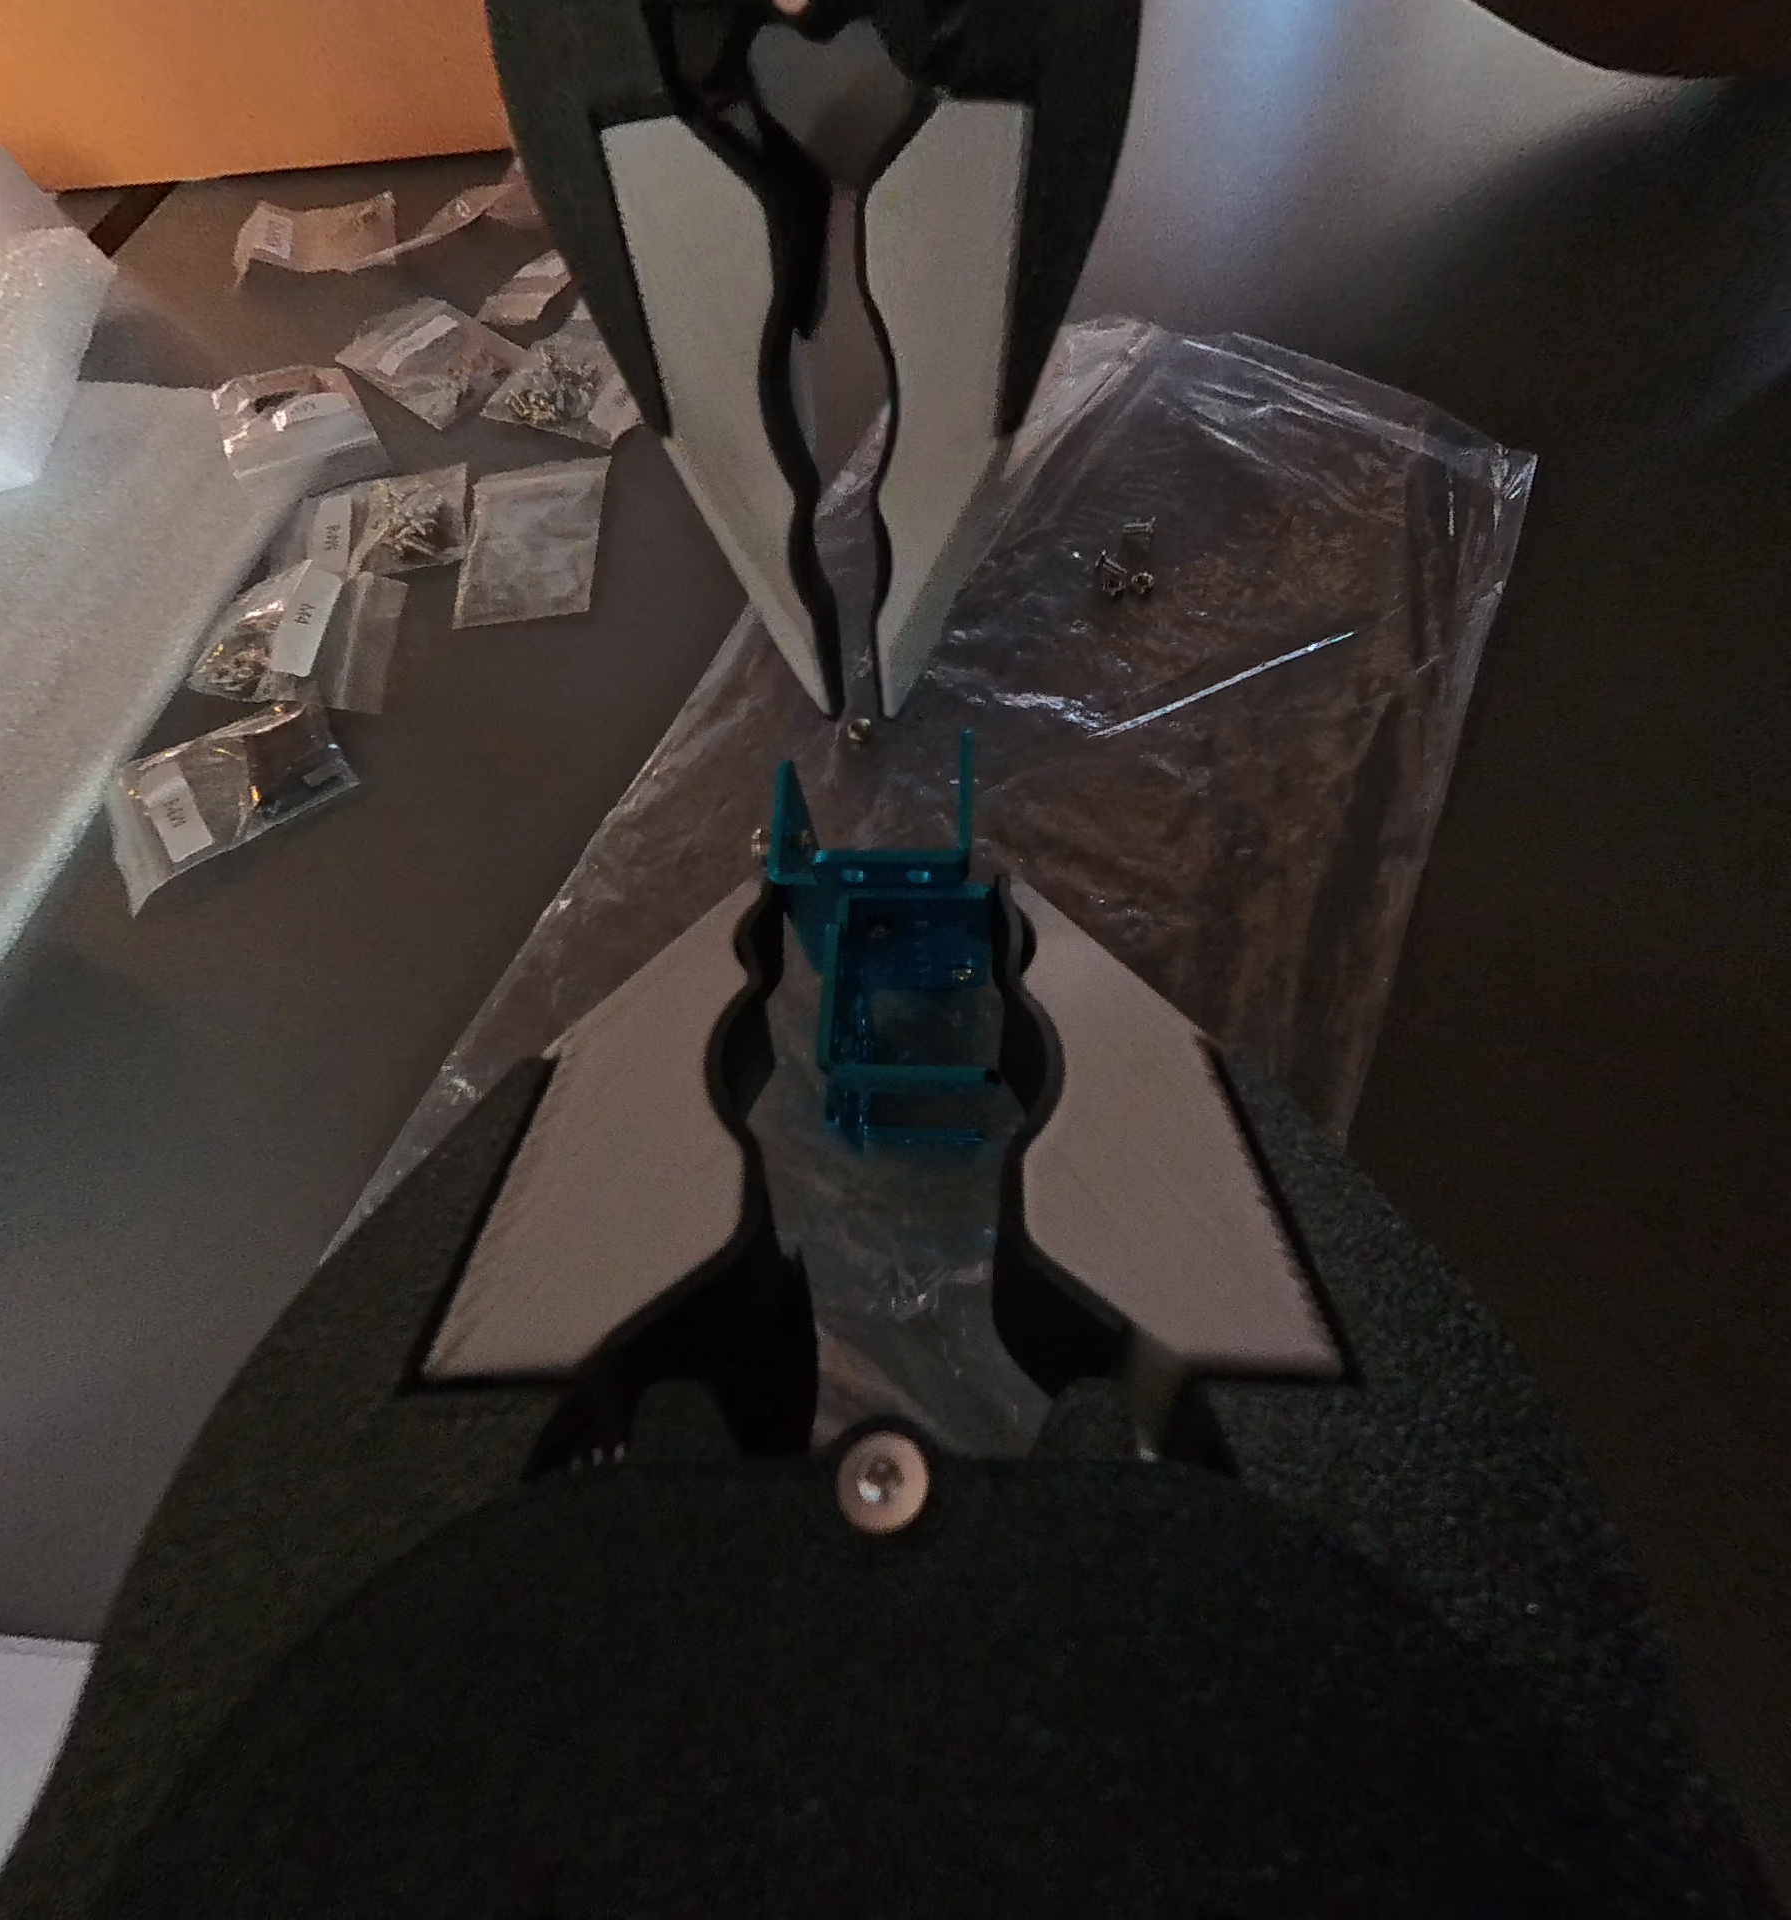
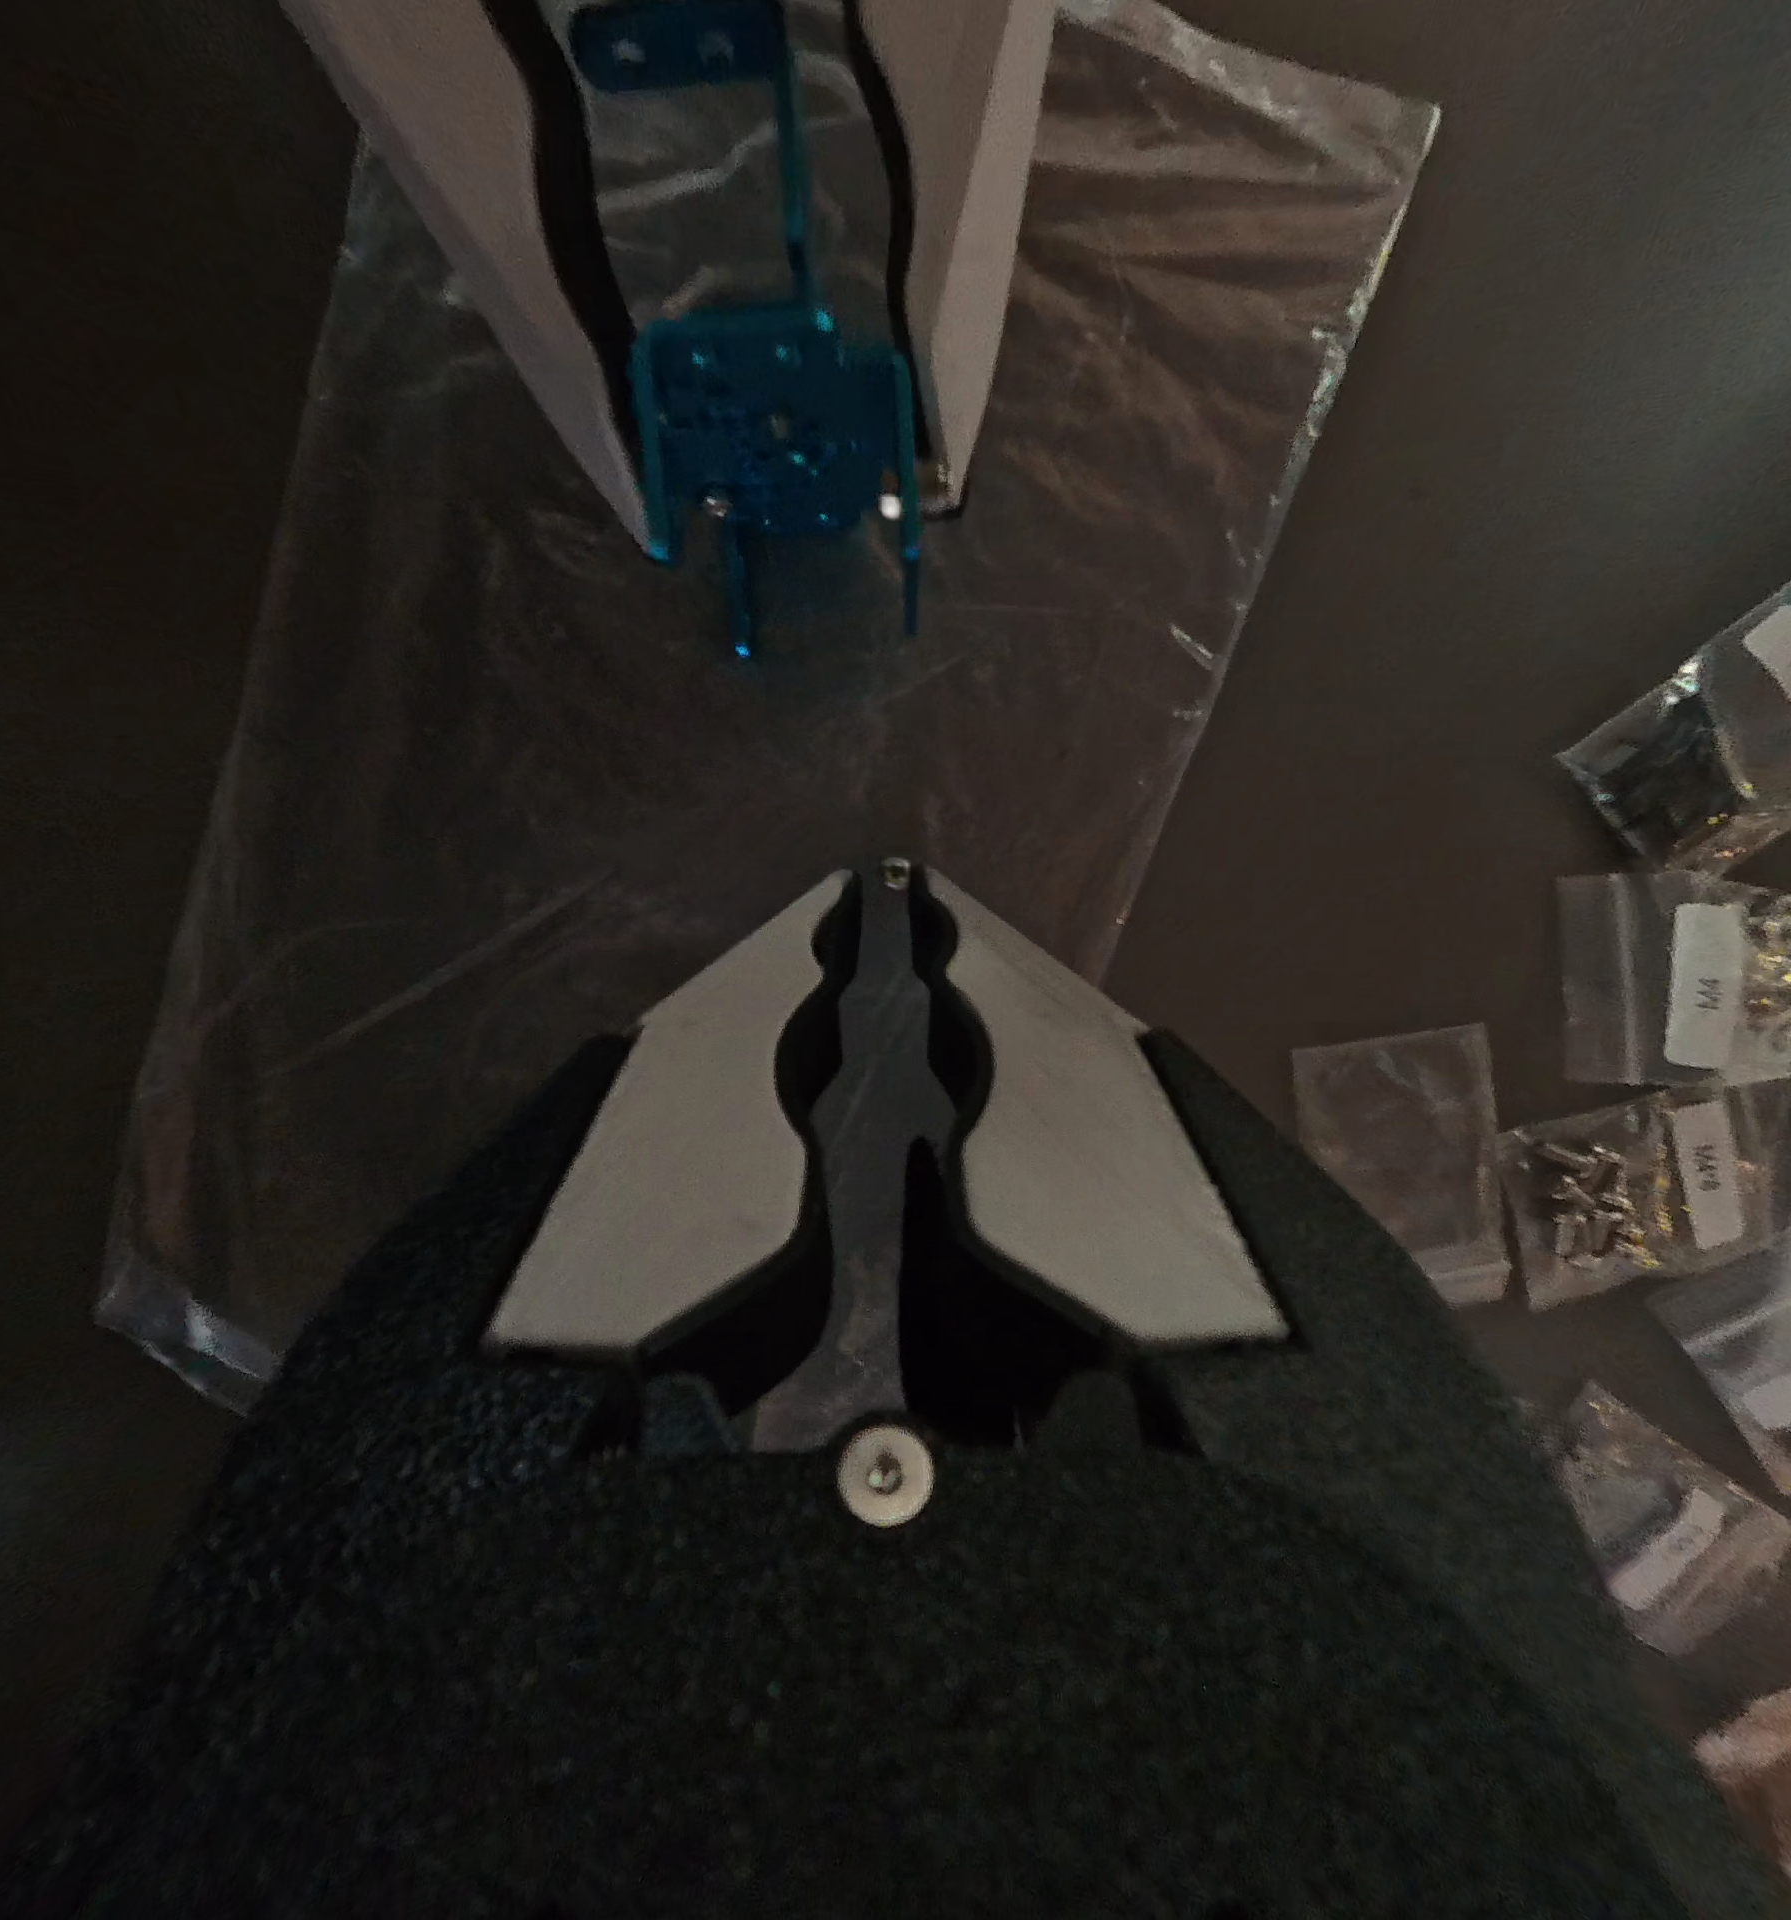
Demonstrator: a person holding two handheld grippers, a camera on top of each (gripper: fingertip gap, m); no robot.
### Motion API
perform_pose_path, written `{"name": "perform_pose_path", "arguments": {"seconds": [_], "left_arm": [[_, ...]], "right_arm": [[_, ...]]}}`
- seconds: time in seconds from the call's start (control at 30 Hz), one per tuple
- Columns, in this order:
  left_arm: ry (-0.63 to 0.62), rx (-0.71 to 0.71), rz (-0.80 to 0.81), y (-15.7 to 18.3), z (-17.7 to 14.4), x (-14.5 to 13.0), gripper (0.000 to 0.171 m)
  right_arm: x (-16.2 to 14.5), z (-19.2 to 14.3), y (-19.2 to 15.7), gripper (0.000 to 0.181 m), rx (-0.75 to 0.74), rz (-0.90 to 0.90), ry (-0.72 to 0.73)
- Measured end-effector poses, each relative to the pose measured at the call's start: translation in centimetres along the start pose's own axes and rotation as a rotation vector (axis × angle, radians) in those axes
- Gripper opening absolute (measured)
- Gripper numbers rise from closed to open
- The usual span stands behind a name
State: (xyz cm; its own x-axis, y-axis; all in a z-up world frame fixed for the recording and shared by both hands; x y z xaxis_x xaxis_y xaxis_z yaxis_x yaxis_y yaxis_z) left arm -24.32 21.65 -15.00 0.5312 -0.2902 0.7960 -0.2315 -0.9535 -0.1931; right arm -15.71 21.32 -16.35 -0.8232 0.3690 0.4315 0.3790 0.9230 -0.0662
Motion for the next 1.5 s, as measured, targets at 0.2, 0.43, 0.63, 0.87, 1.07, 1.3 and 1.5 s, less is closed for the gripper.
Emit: {"name": "perform_pose_path", "arguments": {"seconds": [0.2, 0.43, 0.63, 0.87, 1.07, 1.3, 1.5], "left_arm": [[0.0, -0.004, -0.008, 0.0, 0.0, 0.0, 0.04], [0.0, -0.013, -0.03, -0.1, 0.1, 0.0, 0.04], [0.012, 0.001, -0.028, -0.3, -0.1, 0.1, 0.039], [0.009, 0.011, -0.017, -0.3, -0.1, 0.1, 0.04], [0.04, 0.077, 0.007, -1.1, -0.5, 0.5, 0.04], [0.066, 0.114, 0.053, -1.2, -1.0, 1.1, 0.04], [-0.028, 0.076, 0.008, -1.0, -0.2, -0.3, 0.039]], "right_arm": [[0.1, 0.0, 0.4, 0.008, 0.041, -0.02, -0.026], [0.1, 0.4, 0.0, 0.004, 0.051, -0.049, -0.056], [0.4, 0.3, 0.2, 0.0, 0.067, -0.025, -0.012], [0.6, -0.2, 0.2, 0.0, 0.101, 0.057, 0.117], [2.9, -1.3, 0.0, 0.0, 0.144, 0.186, 0.346], [4.8, -2.1, -0.4, 0.0, 0.385, 0.427, 0.58], [3.9, -1.2, 0.1, 0.0, 0.347, 0.463, 0.523]]}}
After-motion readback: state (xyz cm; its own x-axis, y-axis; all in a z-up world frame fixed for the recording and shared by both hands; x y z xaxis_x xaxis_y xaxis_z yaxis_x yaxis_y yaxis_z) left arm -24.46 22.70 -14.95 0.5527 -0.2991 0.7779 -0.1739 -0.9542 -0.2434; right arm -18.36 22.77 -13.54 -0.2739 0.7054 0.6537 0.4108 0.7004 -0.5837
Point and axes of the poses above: each gripper's, where its closed fingertips meet, z out along the fingers, x out of its top, y = z × x across the jaws, the point moved 3 cm from there along -z, back along the fingers, and after that the axes turned 8 degrees about z, right-handed, at the moved point
